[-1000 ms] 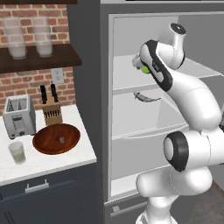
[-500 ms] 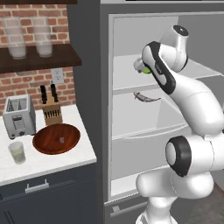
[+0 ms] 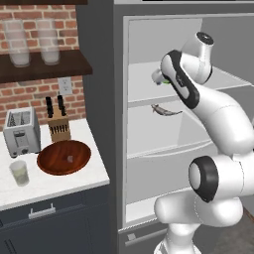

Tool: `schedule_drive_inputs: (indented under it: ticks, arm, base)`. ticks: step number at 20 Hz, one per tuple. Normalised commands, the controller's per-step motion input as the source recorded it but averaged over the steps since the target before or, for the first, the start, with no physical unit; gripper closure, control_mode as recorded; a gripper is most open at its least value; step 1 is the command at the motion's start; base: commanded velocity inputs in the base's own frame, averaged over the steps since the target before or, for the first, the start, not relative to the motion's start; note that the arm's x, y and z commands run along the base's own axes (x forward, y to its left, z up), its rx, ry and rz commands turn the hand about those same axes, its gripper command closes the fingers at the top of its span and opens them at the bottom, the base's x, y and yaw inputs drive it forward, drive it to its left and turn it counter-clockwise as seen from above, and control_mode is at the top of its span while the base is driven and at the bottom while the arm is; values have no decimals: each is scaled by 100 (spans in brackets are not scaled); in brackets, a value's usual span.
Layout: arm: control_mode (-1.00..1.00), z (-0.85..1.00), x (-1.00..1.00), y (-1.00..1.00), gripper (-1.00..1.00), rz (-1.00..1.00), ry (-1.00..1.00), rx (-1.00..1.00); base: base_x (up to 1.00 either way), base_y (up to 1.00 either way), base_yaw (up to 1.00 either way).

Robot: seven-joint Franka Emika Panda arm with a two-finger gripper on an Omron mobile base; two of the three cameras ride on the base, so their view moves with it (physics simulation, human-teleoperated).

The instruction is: Grab a lemon wedge from the fridge and one ice cube from the ice bowl, and put them in the glass of lemonade.

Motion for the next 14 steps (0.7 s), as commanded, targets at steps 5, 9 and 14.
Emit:
schedule_drive_inputs:
  ticks: [5, 9, 14]
  arm:
    - [-100, 34, 0, 0, -100, 0, 0, 0]
    - [-100, 11, 8, 0, -100, 0, 0, 0]
    - [-100, -27, 42, -5, -100, 0, 0, 0]
  base:
    - [0, 0, 0]
    - [0, 0, 0]
    - [0, 0, 0]
